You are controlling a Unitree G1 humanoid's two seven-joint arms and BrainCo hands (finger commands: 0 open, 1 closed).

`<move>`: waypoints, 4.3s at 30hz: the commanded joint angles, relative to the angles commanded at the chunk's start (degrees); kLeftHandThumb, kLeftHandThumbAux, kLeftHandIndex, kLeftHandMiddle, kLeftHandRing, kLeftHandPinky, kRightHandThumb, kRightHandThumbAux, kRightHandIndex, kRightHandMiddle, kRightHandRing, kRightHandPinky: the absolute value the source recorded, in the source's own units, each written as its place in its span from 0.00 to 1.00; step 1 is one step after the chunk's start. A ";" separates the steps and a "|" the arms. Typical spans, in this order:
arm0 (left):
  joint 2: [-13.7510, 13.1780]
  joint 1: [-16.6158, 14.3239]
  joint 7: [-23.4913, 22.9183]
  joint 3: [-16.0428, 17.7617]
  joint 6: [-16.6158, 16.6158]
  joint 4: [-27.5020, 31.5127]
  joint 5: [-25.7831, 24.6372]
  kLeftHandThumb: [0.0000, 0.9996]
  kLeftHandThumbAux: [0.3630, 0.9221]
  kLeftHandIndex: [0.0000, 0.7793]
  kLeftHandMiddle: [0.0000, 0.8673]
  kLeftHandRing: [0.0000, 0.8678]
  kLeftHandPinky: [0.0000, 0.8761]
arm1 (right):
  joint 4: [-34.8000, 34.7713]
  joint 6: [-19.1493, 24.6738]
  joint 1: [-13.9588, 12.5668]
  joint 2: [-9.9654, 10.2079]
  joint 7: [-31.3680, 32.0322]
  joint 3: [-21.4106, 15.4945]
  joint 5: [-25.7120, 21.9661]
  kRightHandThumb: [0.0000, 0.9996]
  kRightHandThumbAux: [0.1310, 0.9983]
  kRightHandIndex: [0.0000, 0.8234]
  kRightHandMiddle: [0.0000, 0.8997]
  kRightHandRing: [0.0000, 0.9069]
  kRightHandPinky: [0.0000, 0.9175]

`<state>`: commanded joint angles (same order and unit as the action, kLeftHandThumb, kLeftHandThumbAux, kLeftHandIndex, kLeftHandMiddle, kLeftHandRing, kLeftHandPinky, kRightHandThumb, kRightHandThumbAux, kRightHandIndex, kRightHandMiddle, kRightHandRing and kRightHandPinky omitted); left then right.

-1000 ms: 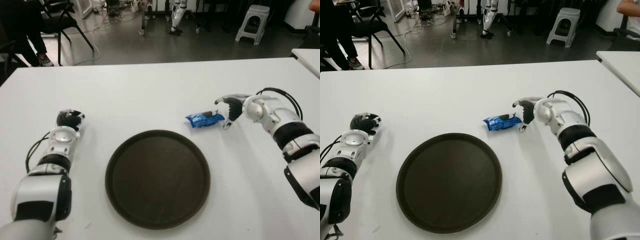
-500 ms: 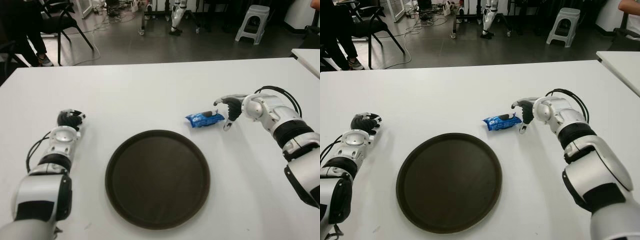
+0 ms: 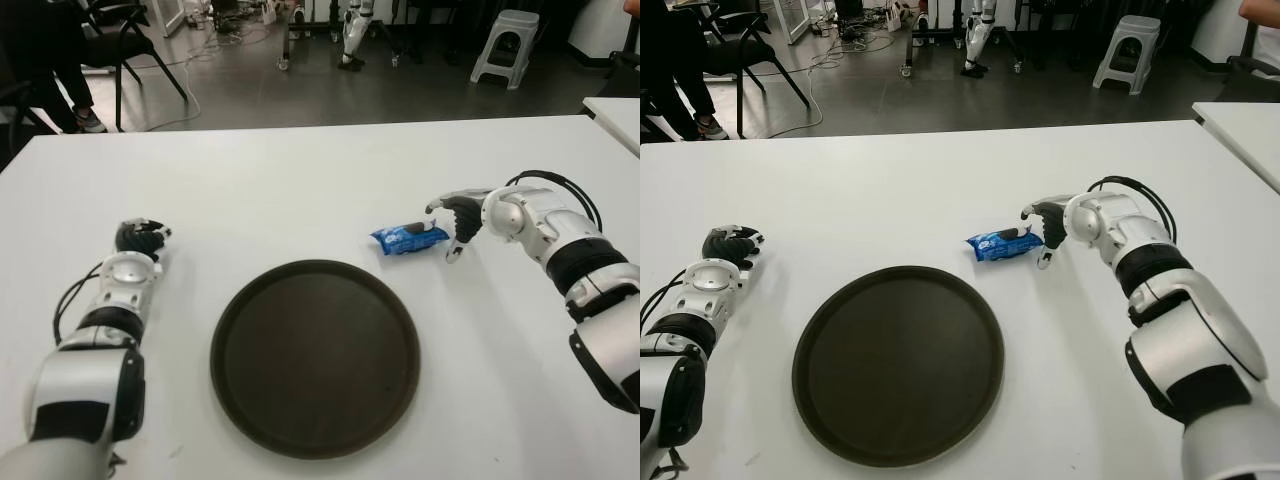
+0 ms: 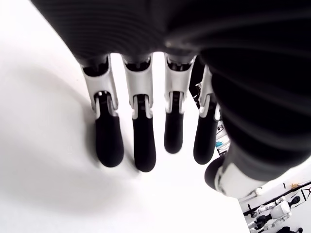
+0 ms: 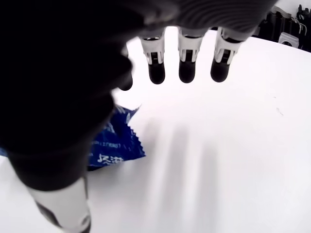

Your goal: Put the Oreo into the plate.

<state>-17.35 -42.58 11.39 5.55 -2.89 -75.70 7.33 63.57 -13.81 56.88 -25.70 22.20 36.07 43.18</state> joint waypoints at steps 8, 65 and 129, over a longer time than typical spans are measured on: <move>-0.02 -0.01 -0.45 0.05 0.04 -0.07 -0.08 0.69 0.64 0.52 0.27 0.29 0.31 | 0.22 -1.35 0.18 -0.21 -1.40 0.08 0.23 0.00 0.76 0.00 0.00 0.00 0.00; 0.15 -0.02 0.25 0.44 0.38 -0.18 -0.25 0.69 0.64 0.51 0.20 0.23 0.29 | 5.81 -3.00 4.11 3.81 -2.95 -0.32 -0.02 0.00 0.76 0.00 0.00 0.00 0.00; 0.15 -0.13 0.67 -0.14 1.14 -0.04 0.04 0.69 0.65 0.51 0.18 0.21 0.26 | 6.28 -3.24 3.75 6.98 -0.60 -2.96 -2.35 0.00 0.78 0.00 0.00 0.00 0.00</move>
<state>-17.20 -42.72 12.07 5.40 -1.75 -75.74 7.37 69.85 -17.05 60.63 -18.73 21.60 33.11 40.83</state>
